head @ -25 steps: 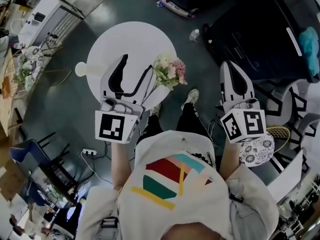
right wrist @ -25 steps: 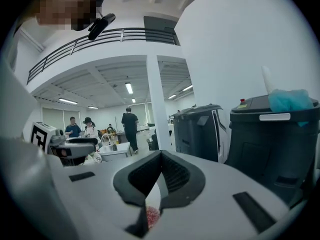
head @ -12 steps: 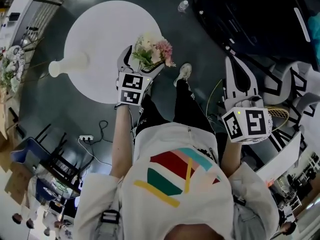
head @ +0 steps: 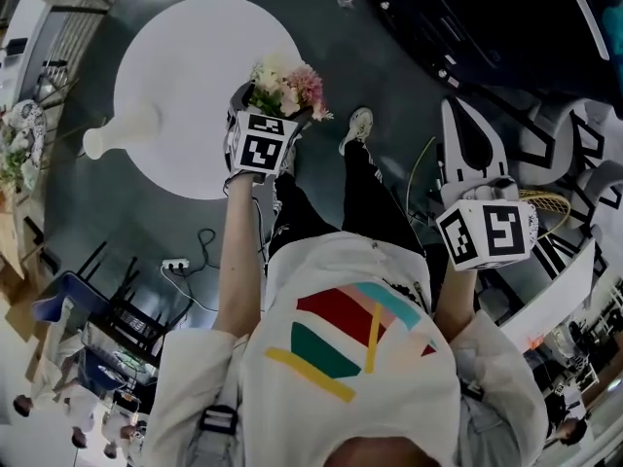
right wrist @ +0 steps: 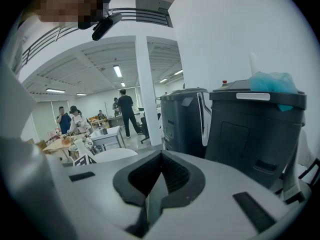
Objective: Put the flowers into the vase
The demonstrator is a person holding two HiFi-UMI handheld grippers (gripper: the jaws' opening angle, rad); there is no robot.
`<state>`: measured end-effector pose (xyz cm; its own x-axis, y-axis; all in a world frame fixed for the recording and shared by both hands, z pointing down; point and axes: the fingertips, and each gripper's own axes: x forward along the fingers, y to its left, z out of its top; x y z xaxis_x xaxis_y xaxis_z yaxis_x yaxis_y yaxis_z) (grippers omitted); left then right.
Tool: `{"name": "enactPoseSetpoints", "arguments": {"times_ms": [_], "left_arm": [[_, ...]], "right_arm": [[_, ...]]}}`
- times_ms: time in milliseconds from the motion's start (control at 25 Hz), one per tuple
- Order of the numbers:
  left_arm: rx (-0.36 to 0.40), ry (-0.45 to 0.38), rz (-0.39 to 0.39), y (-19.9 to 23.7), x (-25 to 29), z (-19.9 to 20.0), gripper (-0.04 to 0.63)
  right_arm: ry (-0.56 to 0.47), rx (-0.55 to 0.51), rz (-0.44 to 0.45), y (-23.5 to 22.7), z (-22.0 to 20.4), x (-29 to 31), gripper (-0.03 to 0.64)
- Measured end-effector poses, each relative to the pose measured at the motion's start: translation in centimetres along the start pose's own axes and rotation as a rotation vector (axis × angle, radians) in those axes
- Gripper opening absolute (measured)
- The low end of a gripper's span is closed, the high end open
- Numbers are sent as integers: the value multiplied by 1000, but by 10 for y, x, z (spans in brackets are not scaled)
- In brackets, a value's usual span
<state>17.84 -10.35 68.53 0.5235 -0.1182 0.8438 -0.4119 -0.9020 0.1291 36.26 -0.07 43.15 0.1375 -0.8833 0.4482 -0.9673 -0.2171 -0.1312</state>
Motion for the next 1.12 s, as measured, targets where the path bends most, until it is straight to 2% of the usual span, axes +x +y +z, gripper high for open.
{"name": "enactPoseSetpoints", "arguments": {"times_ms": [360, 480, 640, 800, 920, 1120], "left_arm": [[-8, 68, -12, -3, 12, -10, 532], [-24, 78, -9, -1, 14, -9, 457], [-63, 98, -31, -3, 10, -4, 392], [-111, 102, -13, -1, 4, -5, 290], [-106, 88, 1, -1, -6, -6, 278], [-123, 7, 40, 8, -31, -4, 276]], "right_arm": [[7, 3, 7, -1, -6, -3, 9], [8, 1, 17, 2, -7, -4, 9], [9, -2, 27, 7, -9, -5, 9], [-1, -8, 31, 10, -7, -6, 9], [-15, -16, 48, 18, -3, -6, 9], [-38, -37, 80, 40, 5, -7, 9]]}}
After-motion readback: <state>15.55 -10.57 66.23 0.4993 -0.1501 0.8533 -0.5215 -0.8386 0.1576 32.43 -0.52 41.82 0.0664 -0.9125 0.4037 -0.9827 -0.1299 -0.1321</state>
